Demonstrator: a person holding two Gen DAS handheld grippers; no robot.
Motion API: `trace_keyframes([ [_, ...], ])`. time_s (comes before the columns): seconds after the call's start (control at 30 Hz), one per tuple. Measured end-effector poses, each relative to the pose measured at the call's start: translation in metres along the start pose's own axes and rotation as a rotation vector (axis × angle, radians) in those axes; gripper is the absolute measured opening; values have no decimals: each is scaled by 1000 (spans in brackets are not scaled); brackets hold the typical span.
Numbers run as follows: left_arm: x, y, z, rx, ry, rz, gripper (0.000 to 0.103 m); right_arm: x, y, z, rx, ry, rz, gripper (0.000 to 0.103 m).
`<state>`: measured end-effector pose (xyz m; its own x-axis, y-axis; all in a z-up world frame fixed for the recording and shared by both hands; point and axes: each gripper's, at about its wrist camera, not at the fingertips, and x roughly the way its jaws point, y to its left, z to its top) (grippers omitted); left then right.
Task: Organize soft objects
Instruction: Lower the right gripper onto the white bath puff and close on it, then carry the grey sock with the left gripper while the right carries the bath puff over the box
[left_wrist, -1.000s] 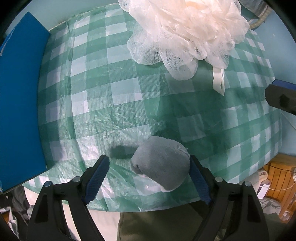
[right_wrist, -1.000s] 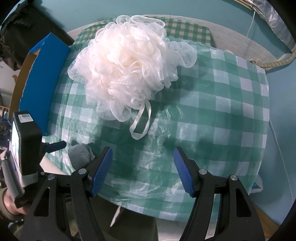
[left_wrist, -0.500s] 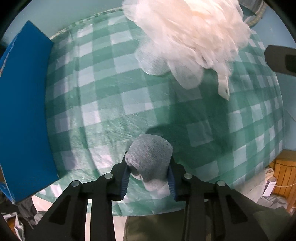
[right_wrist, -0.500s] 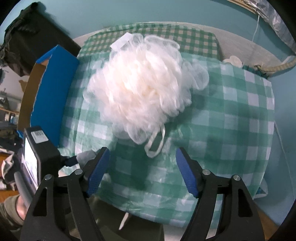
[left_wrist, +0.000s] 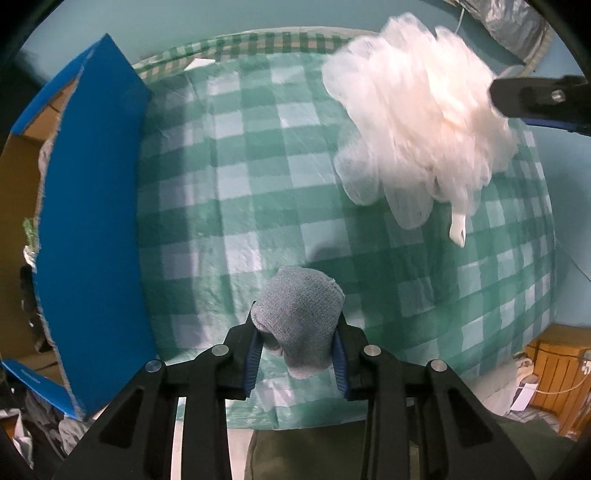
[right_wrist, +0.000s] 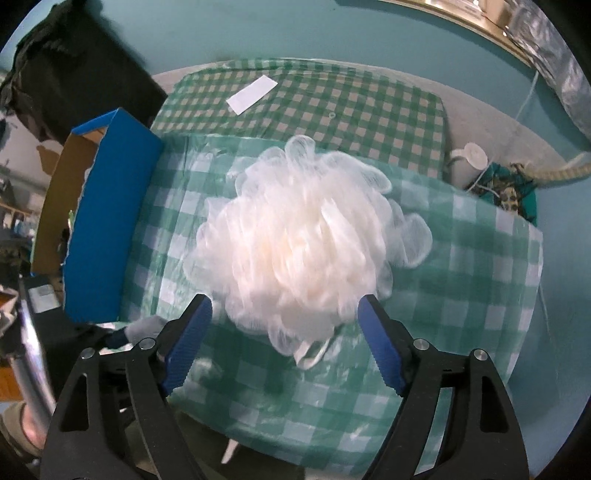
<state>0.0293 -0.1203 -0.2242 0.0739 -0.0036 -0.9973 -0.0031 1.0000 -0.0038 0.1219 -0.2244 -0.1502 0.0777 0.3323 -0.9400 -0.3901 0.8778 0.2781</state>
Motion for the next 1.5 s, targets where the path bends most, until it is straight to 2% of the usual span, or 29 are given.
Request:
trace_keyframes([
  [0.1,-13,10,-7,-10,-14,-2,33,7,5,11,-22,3,-18,84],
  [0.3,-34,26,3,-37,-46,-4,33,28,9,27,-42,33,-58,90],
  [0.6,-34,46,13,-57,-56,-4,33,75,11,35,-60,117,-112,101],
  [0.97,-41,61,18,-72,-57,8,33,109,13,38,-77,161,-159,103],
  [1.1,-44,67,18,-83,-61,9,33,120,14,34,-85,181,-205,103],
  [1.37,-48,73,15,-94,-62,11,33,129,12,32,-95,238,-193,102],
  [1.5,-49,73,14,-95,-67,7,33,118,13,31,-101,211,-187,88],
])
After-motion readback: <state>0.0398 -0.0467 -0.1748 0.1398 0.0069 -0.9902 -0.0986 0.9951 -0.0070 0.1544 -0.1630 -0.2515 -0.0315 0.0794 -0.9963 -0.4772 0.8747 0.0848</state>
